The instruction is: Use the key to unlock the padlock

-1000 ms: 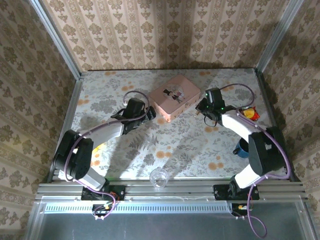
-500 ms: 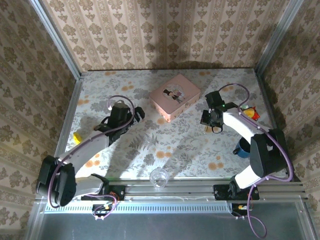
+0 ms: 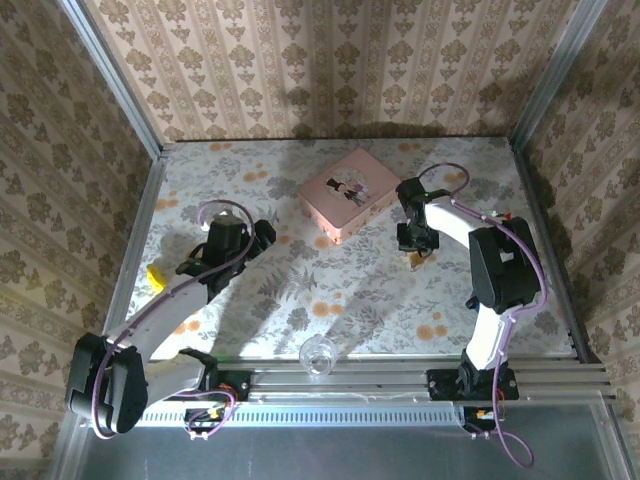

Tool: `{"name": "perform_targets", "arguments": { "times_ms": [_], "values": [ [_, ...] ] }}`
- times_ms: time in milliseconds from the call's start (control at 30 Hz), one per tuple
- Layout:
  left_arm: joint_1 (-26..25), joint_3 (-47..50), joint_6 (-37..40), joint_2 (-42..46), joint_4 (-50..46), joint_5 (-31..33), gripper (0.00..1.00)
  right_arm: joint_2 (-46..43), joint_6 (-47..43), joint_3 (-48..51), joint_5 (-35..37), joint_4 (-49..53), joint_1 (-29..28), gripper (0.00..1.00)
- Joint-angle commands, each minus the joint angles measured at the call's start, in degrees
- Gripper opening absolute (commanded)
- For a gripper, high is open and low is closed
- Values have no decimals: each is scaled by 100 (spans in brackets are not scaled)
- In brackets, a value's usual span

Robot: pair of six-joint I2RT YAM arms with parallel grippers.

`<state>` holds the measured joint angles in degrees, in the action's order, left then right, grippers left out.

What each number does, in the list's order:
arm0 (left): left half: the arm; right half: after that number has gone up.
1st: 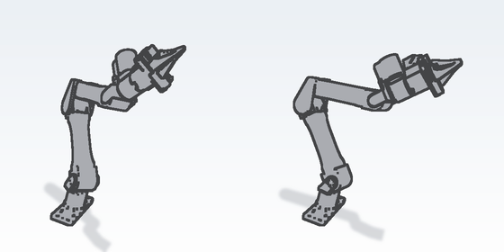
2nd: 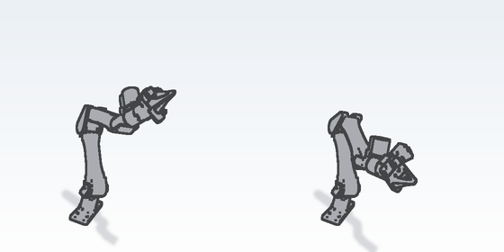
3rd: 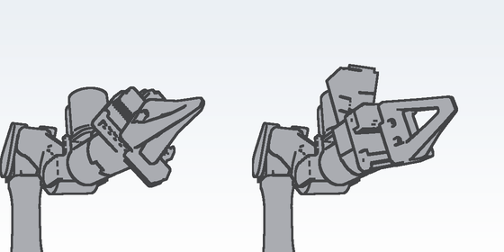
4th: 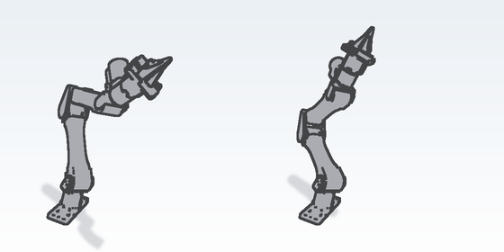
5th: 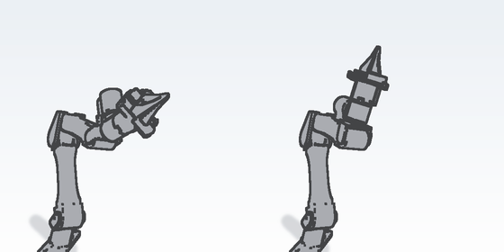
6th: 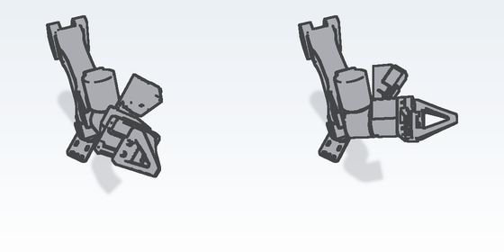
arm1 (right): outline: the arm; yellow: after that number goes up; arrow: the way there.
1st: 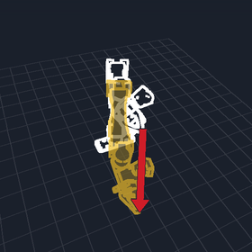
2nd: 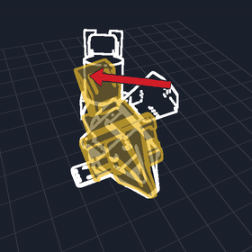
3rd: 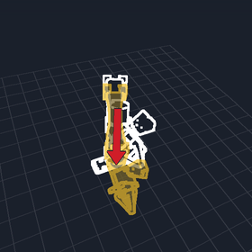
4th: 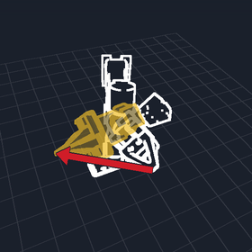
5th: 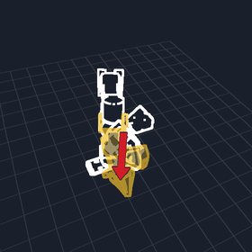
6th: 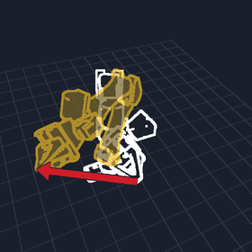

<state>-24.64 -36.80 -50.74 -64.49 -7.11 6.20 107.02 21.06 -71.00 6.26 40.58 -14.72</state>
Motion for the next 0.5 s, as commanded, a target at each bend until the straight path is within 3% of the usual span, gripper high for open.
{"name": "perform_targets", "arguments": {
  "times_ms": [0,267,467],
  "values": [
    [29,-52,-72,84,-110,-74,100,110,-159,-154,121,264,31,27],
    [-320,-578,149,-261,-72,-196,100,-288,-343,-593,217,599,124,39],
    [-555,-1033,277,-809,169,-302,100,-151,-519,-1300,-367,400,416,45]
  ]
}}
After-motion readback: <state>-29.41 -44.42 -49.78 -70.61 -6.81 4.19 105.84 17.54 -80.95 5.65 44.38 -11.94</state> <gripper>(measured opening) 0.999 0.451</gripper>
